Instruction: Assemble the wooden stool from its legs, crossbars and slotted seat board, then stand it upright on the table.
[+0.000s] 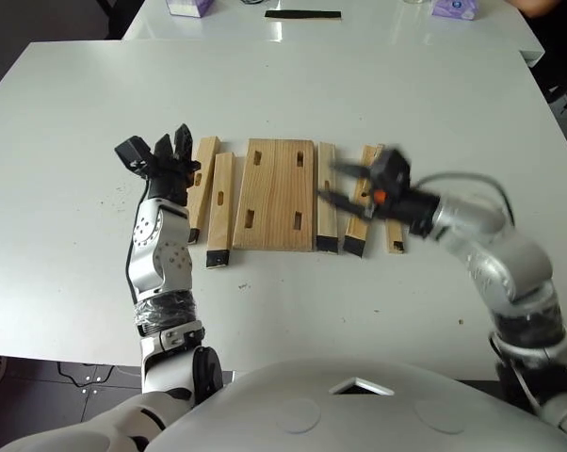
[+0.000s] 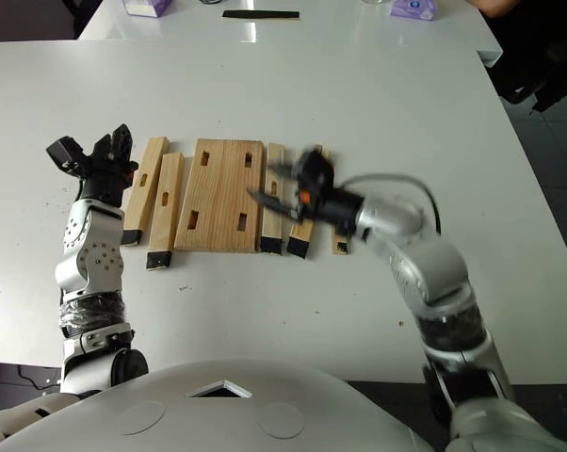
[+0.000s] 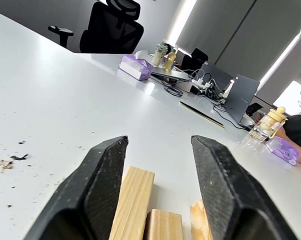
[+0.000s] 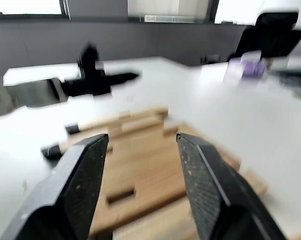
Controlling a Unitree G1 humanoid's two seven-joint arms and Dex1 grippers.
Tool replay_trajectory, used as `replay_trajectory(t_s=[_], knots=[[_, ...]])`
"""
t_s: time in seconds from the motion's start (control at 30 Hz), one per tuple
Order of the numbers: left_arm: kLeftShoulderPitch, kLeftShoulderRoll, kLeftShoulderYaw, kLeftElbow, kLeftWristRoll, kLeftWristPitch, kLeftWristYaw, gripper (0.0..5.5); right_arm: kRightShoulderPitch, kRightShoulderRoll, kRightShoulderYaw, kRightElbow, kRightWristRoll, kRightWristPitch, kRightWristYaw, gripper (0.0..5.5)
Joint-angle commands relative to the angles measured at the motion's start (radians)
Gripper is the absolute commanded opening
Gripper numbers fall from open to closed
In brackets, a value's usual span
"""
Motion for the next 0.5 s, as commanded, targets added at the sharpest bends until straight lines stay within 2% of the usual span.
replay_trajectory(t_s=[0.03, 0.13, 0.23, 0.37, 0.5], knots=[[0.063, -0.003, -0.003, -0.055, 0.006, 0.035, 0.026, 2.37, 0.060, -0.010, -0.014, -0.011, -0.062, 0.018, -0.063, 2.80], [0.089, -0.015, -0.012, -0.081, 0.009, 0.040, 0.036, 2.37, 0.098, 0.016, -0.036, -0.064, -0.047, 0.062, -0.097, 3.17], [0.093, -0.020, -0.020, -0.096, 0.004, 0.050, 0.045, 2.37, 0.116, 0.106, -0.101, -0.124, -0.004, 0.170, -0.193, 3.62], [0.098, -0.020, -0.029, -0.105, 0.004, 0.062, 0.045, 2.37, 0.086, 0.225, -0.185, -0.138, 0.053, 0.359, -0.311, 3.65], [0.103, -0.014, -0.021, -0.095, 0.004, 0.059, 0.040, 2.37, 0.011, 0.273, -0.175, -0.094, 0.022, 0.424, -0.386, 3.65]])
